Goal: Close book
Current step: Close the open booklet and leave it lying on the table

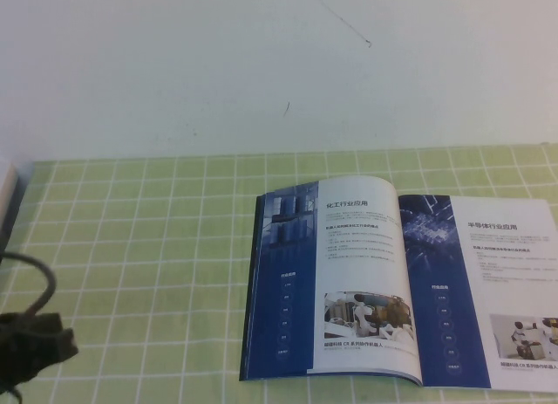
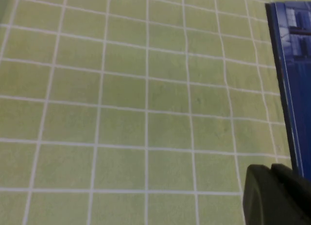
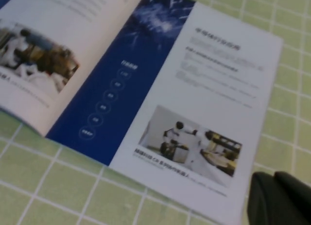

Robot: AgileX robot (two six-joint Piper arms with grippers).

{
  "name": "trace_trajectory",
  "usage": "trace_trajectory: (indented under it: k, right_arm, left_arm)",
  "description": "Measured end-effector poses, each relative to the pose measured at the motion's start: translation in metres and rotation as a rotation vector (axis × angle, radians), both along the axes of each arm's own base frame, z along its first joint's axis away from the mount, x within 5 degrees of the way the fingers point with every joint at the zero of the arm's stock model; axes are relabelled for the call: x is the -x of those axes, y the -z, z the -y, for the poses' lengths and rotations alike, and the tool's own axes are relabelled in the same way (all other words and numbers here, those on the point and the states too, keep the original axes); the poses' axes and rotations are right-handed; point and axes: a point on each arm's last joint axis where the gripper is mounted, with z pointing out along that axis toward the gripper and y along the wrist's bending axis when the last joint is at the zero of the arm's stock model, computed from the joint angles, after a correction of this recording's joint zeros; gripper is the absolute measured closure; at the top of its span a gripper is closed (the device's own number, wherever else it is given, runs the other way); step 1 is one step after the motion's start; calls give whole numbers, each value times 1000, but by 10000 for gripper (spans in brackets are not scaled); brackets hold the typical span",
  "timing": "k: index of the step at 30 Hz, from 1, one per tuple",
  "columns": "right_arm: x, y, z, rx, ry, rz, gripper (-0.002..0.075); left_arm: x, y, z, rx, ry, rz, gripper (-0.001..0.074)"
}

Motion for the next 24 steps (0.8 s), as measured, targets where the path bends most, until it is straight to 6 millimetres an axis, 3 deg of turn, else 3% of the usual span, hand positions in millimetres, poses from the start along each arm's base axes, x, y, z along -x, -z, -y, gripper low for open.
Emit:
trace_trajectory:
  k: [8,12,19,24]
  right_arm:
    - [-51,16,-7,-61,-85,-203,729]
    - [-80,26,-6,-63,-90,-290,729]
    - [-122,47,-1,-45,-48,-334,729]
    - [-139,77,3,-34,-13,-403,729]
  left_arm:
    - [-78,-11,20,42,204,-87,738]
    - [-112,-3,46,34,313,-141,738]
    - [-143,26,102,-2,454,-208,738]
    - [-162,52,126,-25,471,-244,738]
